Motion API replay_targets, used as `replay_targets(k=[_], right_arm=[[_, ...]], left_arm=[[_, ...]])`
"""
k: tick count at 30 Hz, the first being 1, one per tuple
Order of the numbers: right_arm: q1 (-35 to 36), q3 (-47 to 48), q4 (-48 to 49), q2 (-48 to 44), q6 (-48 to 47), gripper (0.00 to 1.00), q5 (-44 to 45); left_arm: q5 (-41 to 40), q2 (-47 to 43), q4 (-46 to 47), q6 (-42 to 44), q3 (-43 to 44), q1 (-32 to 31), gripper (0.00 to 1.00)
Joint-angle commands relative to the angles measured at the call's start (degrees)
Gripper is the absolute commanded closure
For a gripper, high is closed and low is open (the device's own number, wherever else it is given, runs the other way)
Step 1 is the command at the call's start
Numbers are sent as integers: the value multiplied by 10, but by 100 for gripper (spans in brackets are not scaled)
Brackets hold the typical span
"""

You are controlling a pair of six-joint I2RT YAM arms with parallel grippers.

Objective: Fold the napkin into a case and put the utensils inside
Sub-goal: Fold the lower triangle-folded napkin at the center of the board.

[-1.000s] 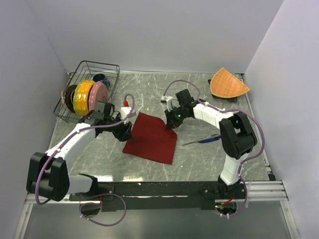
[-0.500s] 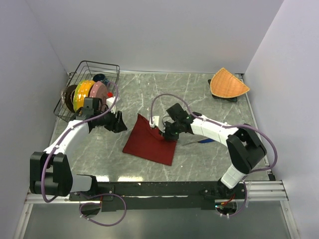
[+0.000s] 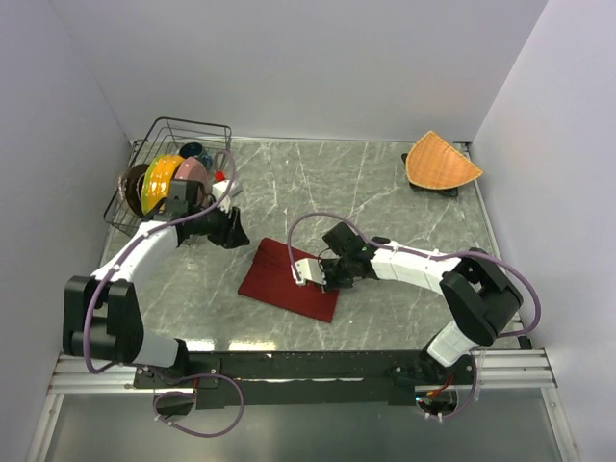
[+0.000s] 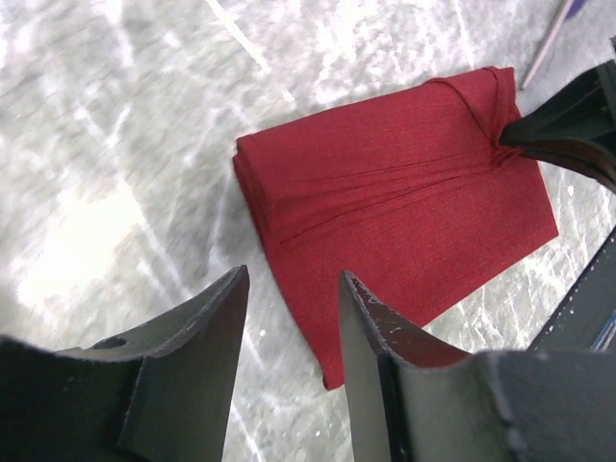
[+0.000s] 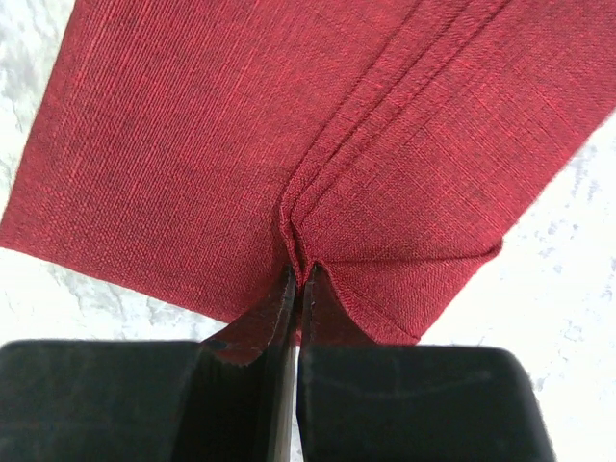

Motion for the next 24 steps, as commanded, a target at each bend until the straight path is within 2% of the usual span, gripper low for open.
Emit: replay_targets(k=[1,12,20,24], right_arm=[[6,-12,27,-24,-34,100,21],[12,-31,45,-32,-39,100,28],[13,-53,78,-52,-51,100,44],[13,-63,90,-71,-54,100,52]], left_arm=[[2,24,14,8,37,-40,53],[-57,125,81,-57,66,-130,55],[-70,170,107,-87,71,-139,59],[-55,158,126,-101,62,-140,59]])
